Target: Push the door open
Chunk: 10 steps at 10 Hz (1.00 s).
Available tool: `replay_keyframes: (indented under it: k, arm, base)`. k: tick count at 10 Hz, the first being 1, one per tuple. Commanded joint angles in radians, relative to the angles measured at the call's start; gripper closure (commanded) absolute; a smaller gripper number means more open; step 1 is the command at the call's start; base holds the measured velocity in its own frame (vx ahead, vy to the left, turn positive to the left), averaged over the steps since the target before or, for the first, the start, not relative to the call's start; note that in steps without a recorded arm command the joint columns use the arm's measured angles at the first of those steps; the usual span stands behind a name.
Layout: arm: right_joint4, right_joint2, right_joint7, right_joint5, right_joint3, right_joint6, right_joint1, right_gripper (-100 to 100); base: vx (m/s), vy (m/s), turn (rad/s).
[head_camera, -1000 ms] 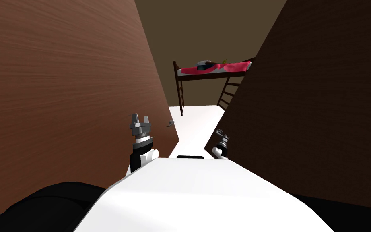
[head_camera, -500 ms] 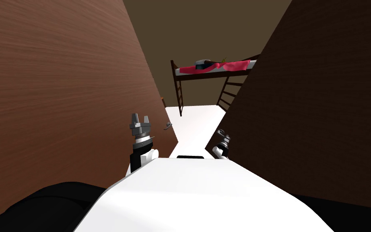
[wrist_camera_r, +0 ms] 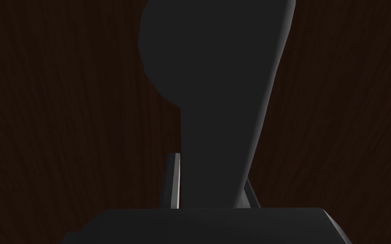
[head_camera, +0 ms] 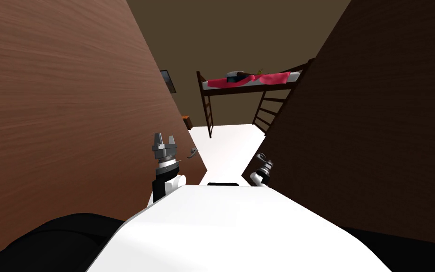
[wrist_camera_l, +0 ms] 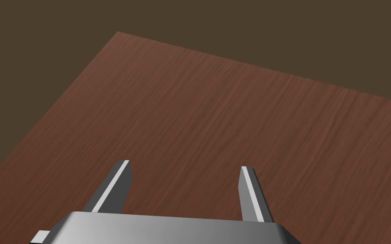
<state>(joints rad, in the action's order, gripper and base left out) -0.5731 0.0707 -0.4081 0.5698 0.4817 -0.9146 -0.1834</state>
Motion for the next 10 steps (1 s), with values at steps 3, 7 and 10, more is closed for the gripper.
replay_keyframes:
  k: [3, 7, 10]
  arm:
    - [-0.005, 0.002, -0.03, 0.031, 0.04, -0.013, -0.008, 100]
    - [-0.005, -0.014, -0.052, 0.057, 0.073, -0.025, -0.011, 100]
    - [-0.001, -0.003, -0.068, 0.084, 0.106, -0.041, 0.001, 100]
  base:
    - [0.155, -0.046, -0.043]
    - [0.181, -0.02, -0.052]
    - [0.117, -0.017, -0.045]
